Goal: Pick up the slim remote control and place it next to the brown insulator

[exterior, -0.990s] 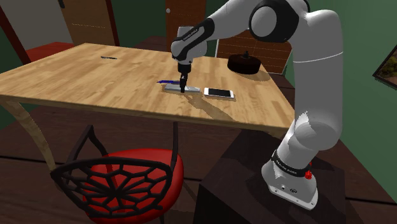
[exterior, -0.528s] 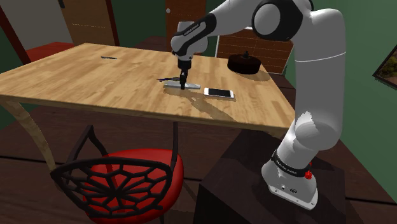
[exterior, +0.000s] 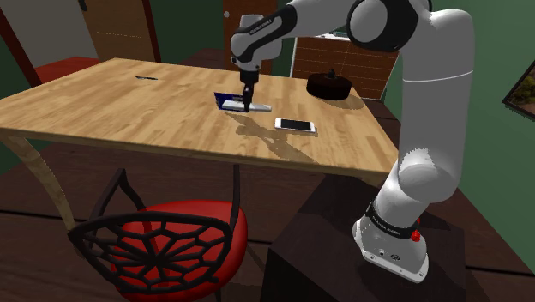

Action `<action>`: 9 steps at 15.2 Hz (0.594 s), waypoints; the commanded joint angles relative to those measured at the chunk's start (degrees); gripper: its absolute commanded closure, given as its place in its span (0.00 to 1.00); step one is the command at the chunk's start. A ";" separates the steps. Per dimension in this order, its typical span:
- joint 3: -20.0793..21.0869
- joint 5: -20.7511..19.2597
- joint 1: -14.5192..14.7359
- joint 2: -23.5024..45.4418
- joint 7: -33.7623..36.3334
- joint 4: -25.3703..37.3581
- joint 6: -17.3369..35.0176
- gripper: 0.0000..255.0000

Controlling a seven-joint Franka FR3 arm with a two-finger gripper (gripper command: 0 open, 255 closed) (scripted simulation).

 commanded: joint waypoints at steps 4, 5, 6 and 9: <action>-0.13 -0.39 0.14 -1.37 0.39 2.03 -3.35 1.00; -0.16 -0.46 0.15 -1.61 0.44 2.47 -4.02 1.00; -0.18 -0.52 0.16 -1.84 0.49 2.91 -4.70 1.00; -0.25 -0.70 0.17 -2.48 0.63 4.34 -6.75 1.00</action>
